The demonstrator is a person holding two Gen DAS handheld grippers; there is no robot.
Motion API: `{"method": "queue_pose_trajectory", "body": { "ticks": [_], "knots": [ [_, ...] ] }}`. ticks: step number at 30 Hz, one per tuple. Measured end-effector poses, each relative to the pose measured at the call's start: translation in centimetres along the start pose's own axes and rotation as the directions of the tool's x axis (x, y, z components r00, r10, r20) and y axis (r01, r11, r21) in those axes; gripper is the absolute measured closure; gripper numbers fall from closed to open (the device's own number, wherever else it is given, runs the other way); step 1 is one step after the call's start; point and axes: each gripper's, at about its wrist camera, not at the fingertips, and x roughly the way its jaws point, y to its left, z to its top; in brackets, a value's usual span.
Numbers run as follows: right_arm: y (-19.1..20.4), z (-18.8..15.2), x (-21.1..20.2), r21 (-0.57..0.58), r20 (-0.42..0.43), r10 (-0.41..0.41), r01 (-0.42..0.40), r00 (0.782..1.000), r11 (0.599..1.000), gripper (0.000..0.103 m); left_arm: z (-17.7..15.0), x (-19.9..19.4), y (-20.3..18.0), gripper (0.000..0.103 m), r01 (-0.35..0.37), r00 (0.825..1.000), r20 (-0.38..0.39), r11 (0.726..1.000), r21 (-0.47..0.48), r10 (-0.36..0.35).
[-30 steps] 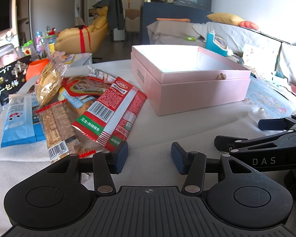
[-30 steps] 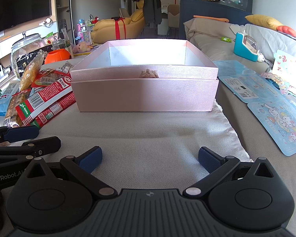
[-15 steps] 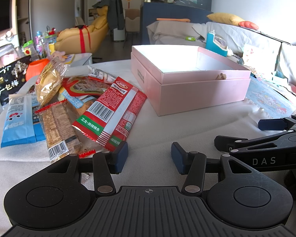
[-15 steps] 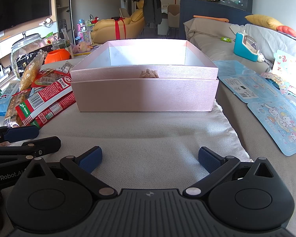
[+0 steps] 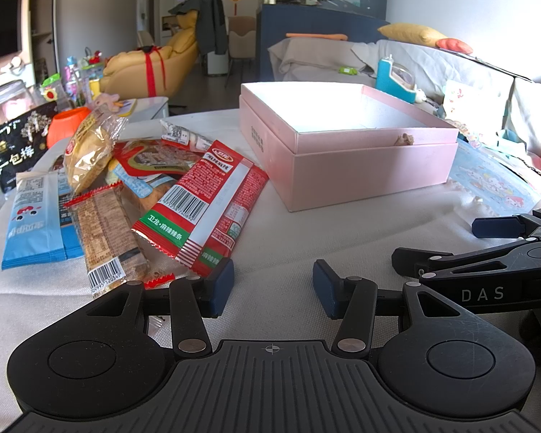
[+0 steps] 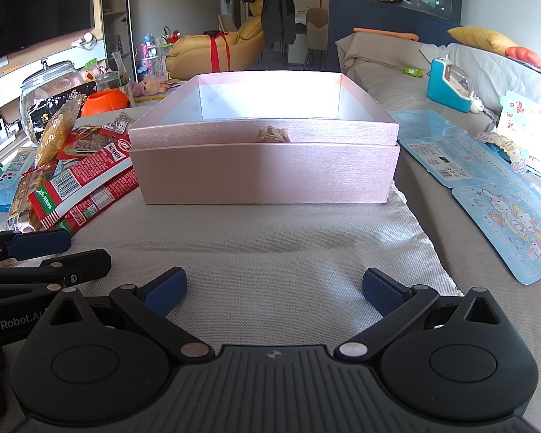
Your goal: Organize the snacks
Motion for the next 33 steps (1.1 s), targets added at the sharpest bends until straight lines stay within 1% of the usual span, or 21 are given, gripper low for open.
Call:
{"method": "queue_pose_trajectory", "body": {
  "ticks": [23,26,27,28,29,31,33],
  "knots": [
    [0.0,-0.1,0.1,0.0,0.0,0.0,0.0,1.0,1.0,0.0,0.0,0.0,0.1,0.049,0.002,1.0,0.0,1.0,-0.001,-0.002],
    [-0.1,0.0,-0.1,0.009,-0.023,0.008,-0.008,1.0,1.0,0.0,0.3,-0.1,0.7,0.051,0.032,0.999,-0.011,0.999,-0.016,-0.033],
    [0.0,0.3,-0.2,0.011,-0.052,0.006,-0.006,0.999,1.0,0.0,0.6,-0.2,1.3,0.051,0.058,0.998,-0.028,0.998,-0.031,-0.059],
    [0.2,0.4,-0.1,0.015,-0.087,0.0,0.001,0.996,1.0,0.0,1.0,-0.6,1.4,0.052,0.075,0.996,-0.035,0.996,-0.052,-0.077],
    [0.2,0.6,0.0,0.021,-0.108,-0.004,0.006,0.994,1.0,0.0,1.7,-1.1,2.4,0.052,0.1,0.994,-0.035,0.991,-0.086,-0.103],
    [0.3,0.5,-0.1,0.011,-0.128,-0.014,0.016,0.992,1.0,0.0,2.9,-2.9,3.8,0.052,0.125,0.992,0.004,0.984,-0.128,-0.125],
    [0.3,0.7,0.0,0.011,-0.142,-0.013,0.015,0.99,1.0,0.0,4.2,-5.0,5.3,0.052,0.131,0.99,0.064,0.981,-0.141,-0.123]
  ]
}}
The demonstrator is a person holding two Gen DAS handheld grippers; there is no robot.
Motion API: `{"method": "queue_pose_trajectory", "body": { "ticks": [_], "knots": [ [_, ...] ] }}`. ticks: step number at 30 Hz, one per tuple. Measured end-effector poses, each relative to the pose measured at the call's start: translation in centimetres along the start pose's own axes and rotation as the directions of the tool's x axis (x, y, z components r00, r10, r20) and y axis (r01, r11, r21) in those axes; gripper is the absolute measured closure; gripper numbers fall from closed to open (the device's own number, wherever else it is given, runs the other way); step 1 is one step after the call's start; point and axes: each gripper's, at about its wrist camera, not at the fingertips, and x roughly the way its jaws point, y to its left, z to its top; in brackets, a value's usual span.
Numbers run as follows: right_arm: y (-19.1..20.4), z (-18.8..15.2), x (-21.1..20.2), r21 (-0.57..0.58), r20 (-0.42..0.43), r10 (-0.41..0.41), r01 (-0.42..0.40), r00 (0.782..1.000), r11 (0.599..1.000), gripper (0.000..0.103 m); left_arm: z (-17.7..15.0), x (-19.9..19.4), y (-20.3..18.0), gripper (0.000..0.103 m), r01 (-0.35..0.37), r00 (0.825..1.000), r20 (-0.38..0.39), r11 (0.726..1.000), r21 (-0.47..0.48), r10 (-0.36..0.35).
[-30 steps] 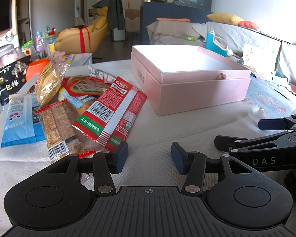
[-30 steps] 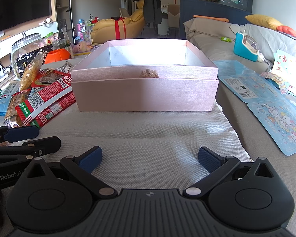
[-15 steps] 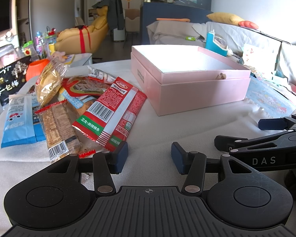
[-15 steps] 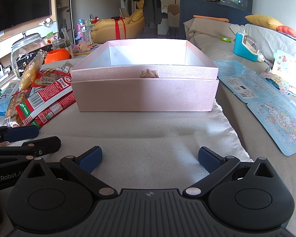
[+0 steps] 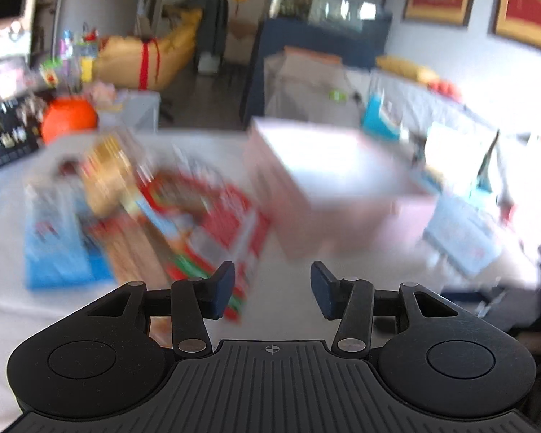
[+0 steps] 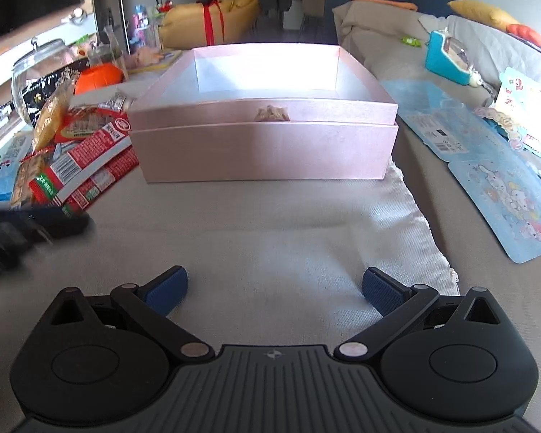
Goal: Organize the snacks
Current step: 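Grasp the orange snack stick with the left tool while the right tool grasps the wafer bar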
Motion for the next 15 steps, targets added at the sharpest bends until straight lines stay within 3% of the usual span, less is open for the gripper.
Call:
{"method": "queue_pose_trajectory", "body": {
  "ticks": [3,7,9,15],
  "knots": [
    [0.1,0.2,-0.2,0.0,-0.009,-0.009,0.009,1.0,1.0,0.0,1.7,-2.9,2.4,0.052,-0.05,0.997,0.058,0.998,-0.028,0.051],
    [0.9,0.1,-0.2,-0.018,0.033,-0.018,0.018,0.999,1.0,0.0,1.4,-4.4,5.5,0.052,-0.124,0.992,-0.027,0.989,-0.08,0.122],
    [1.8,0.4,-0.1,-0.061,0.058,-0.01,0.014,0.998,0.998,0.0,0.3,-4.9,6.2,0.052,-0.117,0.992,-0.068,0.989,-0.092,0.111],
    [3.4,4.0,1.8,-0.128,0.067,0.079,-0.07,0.995,0.989,0.0,-2.4,-5.0,5.8,0.052,-0.057,0.988,-0.141,0.998,0.005,0.057]
  ]
}}
